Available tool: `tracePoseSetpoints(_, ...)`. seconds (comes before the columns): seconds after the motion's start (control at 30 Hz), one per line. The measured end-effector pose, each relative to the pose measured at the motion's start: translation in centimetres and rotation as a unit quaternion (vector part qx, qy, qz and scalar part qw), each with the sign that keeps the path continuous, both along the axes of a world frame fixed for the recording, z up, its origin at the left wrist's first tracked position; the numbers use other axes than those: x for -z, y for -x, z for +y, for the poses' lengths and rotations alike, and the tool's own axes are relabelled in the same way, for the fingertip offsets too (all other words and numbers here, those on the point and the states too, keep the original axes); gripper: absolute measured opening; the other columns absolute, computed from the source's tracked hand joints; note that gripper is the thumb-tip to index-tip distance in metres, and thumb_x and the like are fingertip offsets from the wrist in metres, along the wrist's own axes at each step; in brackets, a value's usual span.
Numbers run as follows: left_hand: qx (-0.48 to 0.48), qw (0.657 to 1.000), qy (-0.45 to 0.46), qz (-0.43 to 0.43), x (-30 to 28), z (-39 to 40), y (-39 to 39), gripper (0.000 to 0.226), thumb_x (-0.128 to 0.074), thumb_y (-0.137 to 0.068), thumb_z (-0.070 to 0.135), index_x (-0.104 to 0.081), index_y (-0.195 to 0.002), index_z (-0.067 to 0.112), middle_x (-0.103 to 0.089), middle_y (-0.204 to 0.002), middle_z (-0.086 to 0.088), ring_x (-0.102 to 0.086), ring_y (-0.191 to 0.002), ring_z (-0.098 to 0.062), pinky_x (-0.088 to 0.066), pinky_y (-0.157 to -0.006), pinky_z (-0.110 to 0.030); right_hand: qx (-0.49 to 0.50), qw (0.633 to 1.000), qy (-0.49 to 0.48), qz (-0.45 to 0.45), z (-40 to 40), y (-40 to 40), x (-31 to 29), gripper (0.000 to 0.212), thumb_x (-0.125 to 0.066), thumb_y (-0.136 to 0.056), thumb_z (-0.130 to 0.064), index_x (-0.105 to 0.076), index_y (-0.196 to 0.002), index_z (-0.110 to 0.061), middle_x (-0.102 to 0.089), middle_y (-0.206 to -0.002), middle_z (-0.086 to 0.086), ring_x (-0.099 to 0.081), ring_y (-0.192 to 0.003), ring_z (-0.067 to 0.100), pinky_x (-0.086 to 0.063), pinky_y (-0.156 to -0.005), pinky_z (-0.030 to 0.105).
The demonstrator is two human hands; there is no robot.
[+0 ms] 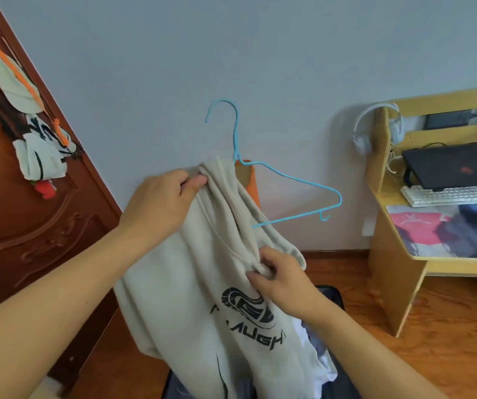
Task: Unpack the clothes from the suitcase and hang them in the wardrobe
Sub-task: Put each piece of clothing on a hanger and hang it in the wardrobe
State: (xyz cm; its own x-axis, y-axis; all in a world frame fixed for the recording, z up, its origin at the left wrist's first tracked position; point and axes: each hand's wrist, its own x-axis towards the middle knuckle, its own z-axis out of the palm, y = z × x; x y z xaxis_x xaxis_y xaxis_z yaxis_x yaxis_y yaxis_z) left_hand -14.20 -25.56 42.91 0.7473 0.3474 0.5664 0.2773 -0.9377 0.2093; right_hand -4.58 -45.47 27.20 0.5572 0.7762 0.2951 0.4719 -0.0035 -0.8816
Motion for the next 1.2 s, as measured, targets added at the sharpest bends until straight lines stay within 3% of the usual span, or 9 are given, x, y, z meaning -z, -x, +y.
tracePoseSetpoints(0.1,-0.027,0.998,0.016,-0.047,0.0,3.2,1.3,0.054,-0.052,-0.101,0.047,-0.042,-0.062,0.011,-0.044,-0.053,-0.004,-0.046,-0.058,-0.029,-0.029,-0.056,-0.04,-0.055,0.981,0.103,-0.156,-2.1,-0.9,1.7,0.026,-0.065,-0.087,-0.039,-0.053,-0.083,-0.017,-0.055,-0.081,-0.004,-0.051,-0.078,0.006,-0.047,-0.074,0.027)
tracePoseSetpoints(0.23,-0.005,0.999,0.034,-0.042,1.7,5.9,4.1,0.058,-0.052,-0.101,0.05,-0.037,-0.058,0.014,-0.034,-0.049,0.001,-0.033,-0.049,-0.019,-0.032,-0.052,-0.04,0.016,0.91,0.138,-0.391,-5.2,-7.4,2.5,0.014,-0.059,-0.085,-0.024,-0.057,-0.098,-0.018,-0.065,-0.097,-0.004,-0.06,-0.101,0.024,-0.036,-0.112,0.047)
tracePoseSetpoints(0.4,0.041,0.999,-0.02,-0.002,3.1,8.5,6.5,0.058,-0.037,-0.097,0.057,-0.043,-0.058,0.015,-0.039,-0.046,0.0,-0.039,-0.045,-0.017,-0.033,-0.047,-0.035,0.016,0.875,0.146,-0.461,-7.1,-11.0,-1.4,0.03,-0.061,-0.081,-0.007,-0.065,-0.109,-0.017,-0.066,-0.102,0.0,-0.061,-0.091,0.029,-0.05,-0.078,0.041)
tracePoseSetpoints(0.53,0.061,0.963,-0.255,0.059,4.6,11.2,8.0,0.056,-0.039,-0.102,0.046,-0.054,-0.058,0.014,-0.054,-0.05,-0.005,-0.057,-0.044,-0.034,-0.043,-0.042,-0.035,-0.017,0.847,0.124,-0.517,-6.5,-11.0,-4.0,0.035,-0.056,-0.077,0.001,-0.066,-0.106,-0.017,-0.065,-0.094,-0.001,-0.062,-0.081,0.029,-0.049,-0.066,0.039)
tracePoseSetpoints(0.77,0.034,0.971,-0.235,0.009,7.2,10.2,6.6,0.06,-0.028,-0.107,0.049,-0.051,-0.064,0.015,-0.055,-0.053,-0.007,-0.056,-0.046,-0.038,-0.041,-0.041,-0.036,0.06,0.926,-0.072,-0.367,-0.5,-7.7,-8.1,0.034,-0.064,-0.08,-0.002,-0.067,-0.113,-0.007,-0.052,-0.117,0.012,-0.056,-0.106,0.03,-0.048,-0.09,0.035)
tracePoseSetpoints(0.87,0.01,0.986,-0.16,-0.048,6.3,9.1,6.7,0.051,-0.039,-0.102,0.043,-0.05,-0.064,0.011,-0.051,-0.051,-0.01,-0.053,-0.045,-0.038,-0.04,-0.044,-0.037,0.094,0.972,0.072,-0.201,0.8,-7.0,-7.8,0.062,-0.07,-0.085,-0.033,-0.046,-0.14,-0.019,-0.047,-0.132,0.0,-0.045,-0.124,0.015,-0.037,-0.1,0.026)
tracePoseSetpoints(0.93,0.003,0.992,-0.101,-0.072,5.8,8.4,7.1,0.049,-0.042,-0.099,0.044,-0.049,-0.064,0.011,-0.049,-0.05,-0.01,-0.051,-0.046,-0.038,-0.041,-0.046,-0.039,0.076,0.961,0.234,-0.129,0.4,-6.7,-7.4,0.021,-0.058,-0.094,-0.04,-0.057,-0.107,-0.023,-0.061,-0.103,-0.003,-0.058,-0.101,0.021,-0.042,-0.077,0.029)
tracePoseSetpoints(1.0,0.007,0.995,-0.081,-0.063,5.5,7.5,6.8,0.05,-0.04,-0.098,0.048,-0.048,-0.065,0.011,-0.049,-0.051,-0.01,-0.052,-0.048,-0.039,-0.042,-0.047,-0.04,0.07,0.943,0.257,-0.201,0.5,-6.6,-7.1,0.031,-0.043,-0.101,-0.042,-0.047,-0.078,-0.022,-0.063,-0.083,0.004,-0.058,-0.081,0.031,-0.036,-0.061,0.036)
tracePoseSetpoints(1.2,0.016,0.99,-0.134,-0.048,4.0,5.2,5.0,0.052,-0.034,-0.1,0.052,-0.049,-0.071,0.012,-0.05,-0.052,-0.01,-0.052,-0.05,-0.041,-0.039,-0.045,-0.038,0.119,0.939,0.128,-0.298,1.6,-5.1,-8.5,0.04,-0.022,-0.091,-0.059,-0.041,-0.086,-0.025,-0.063,-0.078,0.006,-0.048,-0.067,0.028,-0.033,-0.06,0.037)
